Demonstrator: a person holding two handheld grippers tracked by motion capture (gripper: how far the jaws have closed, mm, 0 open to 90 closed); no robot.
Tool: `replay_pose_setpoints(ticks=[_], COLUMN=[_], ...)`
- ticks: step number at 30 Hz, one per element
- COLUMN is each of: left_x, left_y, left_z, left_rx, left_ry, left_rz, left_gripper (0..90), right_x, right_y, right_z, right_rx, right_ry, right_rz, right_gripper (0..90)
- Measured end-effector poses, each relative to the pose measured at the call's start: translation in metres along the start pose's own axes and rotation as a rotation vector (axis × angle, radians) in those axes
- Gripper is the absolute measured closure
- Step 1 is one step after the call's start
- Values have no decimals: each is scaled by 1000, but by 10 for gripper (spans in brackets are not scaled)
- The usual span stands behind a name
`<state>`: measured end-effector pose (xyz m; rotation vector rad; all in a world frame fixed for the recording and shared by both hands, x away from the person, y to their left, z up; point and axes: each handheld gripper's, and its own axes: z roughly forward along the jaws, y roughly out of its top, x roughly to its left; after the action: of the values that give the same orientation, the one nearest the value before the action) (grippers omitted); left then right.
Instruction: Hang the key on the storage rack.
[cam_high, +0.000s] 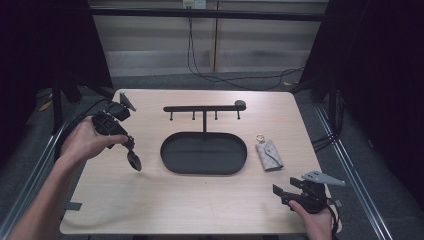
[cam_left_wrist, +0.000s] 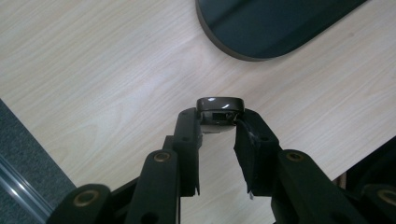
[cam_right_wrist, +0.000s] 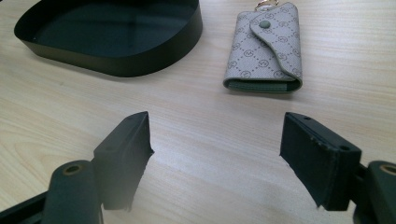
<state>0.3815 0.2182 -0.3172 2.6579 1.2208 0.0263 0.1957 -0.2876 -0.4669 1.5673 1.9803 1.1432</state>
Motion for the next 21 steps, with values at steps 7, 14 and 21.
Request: replay_pose_setpoints(ticks=[7, 14, 21], left_x=[-4, -9, -12], left_y=[6, 13, 17], left_z=[-2, -6, -11], left_rx=[4, 6, -13], left_ry=[-2, 7, 15], left_rz=[21, 23, 31], left_gripper=[707, 707, 707], right_x=[0, 0, 0], right_y=[0, 0, 0], right_z=[0, 0, 0], right_rx=[3, 2, 4], right_ry=[-1, 0, 2], right_rz=[1, 1, 1], right_gripper=[244, 244, 244])
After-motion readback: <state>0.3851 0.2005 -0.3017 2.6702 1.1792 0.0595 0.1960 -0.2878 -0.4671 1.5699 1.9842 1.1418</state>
